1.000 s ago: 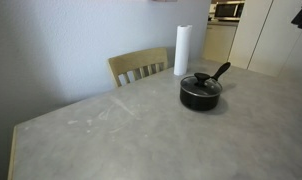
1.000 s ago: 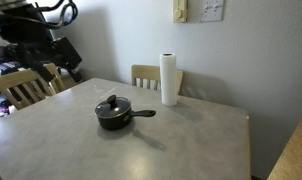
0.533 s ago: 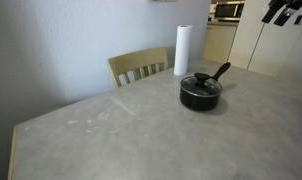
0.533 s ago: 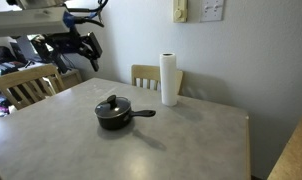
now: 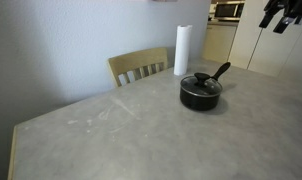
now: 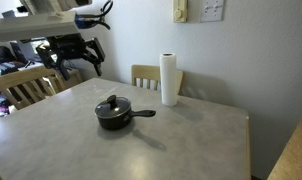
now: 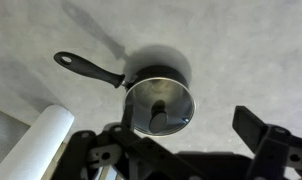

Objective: Uncover the pot

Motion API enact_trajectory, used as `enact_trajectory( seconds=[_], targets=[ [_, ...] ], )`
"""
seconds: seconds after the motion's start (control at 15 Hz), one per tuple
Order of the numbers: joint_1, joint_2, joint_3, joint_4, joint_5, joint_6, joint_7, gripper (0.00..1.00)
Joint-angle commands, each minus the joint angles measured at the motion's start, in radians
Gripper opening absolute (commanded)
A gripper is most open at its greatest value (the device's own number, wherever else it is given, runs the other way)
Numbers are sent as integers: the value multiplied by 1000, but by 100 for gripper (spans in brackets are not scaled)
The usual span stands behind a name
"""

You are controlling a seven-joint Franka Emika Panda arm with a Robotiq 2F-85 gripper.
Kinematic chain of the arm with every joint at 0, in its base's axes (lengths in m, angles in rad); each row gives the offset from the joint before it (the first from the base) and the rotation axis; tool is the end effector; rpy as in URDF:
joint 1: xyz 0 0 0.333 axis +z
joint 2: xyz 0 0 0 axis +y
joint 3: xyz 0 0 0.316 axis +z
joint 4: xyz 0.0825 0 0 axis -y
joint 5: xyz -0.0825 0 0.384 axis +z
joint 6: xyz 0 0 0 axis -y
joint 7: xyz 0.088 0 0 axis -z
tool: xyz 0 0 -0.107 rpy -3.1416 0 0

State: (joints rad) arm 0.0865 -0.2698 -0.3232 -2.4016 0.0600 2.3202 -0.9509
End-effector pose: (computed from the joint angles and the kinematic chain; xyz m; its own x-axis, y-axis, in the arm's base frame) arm 0.4586 -0.1126 0.4300 0.7563 0.6204 0.2078 0.6233 -0.7797 0.0594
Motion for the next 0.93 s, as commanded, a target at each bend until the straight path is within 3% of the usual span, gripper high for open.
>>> enact_trajectory(
  seconds=[0.0,0.27,0.47,0.53,0.6,0.87],
  targets=[
    [-71,122,73,67,-127,-16,-1,100],
    [-91,186,148,75,-244,22,129,100],
    [-75,218,204,71,-219,40,277,100],
    [-66,222,216,67,-151,59,284,100],
    [-85,192,214,55,-200,27,252,100],
    [-85,188,231,41,-194,29,304,100]
  ],
)
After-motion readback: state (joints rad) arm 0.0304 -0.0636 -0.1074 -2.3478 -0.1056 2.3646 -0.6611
